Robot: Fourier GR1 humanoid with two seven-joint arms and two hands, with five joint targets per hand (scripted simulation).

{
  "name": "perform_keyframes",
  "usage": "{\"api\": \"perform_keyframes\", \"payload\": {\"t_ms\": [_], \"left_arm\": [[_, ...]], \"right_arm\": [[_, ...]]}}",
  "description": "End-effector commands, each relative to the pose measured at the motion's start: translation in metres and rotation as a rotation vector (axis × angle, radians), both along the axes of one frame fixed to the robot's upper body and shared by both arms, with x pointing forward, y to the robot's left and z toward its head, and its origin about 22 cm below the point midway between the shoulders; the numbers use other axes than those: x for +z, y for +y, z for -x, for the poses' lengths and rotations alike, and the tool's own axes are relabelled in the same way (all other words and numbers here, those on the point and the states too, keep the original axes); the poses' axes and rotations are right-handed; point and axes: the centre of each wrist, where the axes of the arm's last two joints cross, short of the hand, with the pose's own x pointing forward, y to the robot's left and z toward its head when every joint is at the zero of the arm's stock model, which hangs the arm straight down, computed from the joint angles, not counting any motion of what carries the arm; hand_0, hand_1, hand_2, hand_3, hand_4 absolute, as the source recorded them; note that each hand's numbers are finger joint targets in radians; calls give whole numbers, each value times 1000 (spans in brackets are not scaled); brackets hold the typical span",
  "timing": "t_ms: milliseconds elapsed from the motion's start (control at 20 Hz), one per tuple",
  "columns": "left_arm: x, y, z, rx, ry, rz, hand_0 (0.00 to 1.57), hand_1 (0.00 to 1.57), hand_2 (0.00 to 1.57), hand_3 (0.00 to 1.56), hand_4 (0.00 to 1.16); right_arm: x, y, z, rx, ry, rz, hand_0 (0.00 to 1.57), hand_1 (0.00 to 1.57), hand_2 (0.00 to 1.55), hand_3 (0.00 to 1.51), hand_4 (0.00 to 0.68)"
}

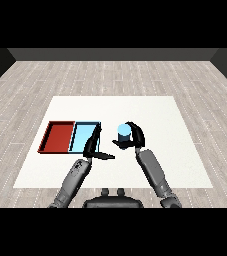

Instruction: Pick the blue can and put it in the blue box

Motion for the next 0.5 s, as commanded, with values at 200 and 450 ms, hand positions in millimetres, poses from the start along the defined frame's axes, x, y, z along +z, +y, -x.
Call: {"api": "perform_keyframes", "payload": {"t_ms": [200, 450], "left_arm": [[-10, -21, -7, -11, 67, -2, 0, 0, 0, 0, 0], [2, -42, 1, -19, 105, 17, 0, 0, 0, 0, 0]], "right_arm": [[8, 21, -5, 30, -21, 0, 1434, 1434, 1462, 1367, 558], [9, 11, -10, 55, -1, -23, 1444, 1444, 1469, 1382, 560]]}}
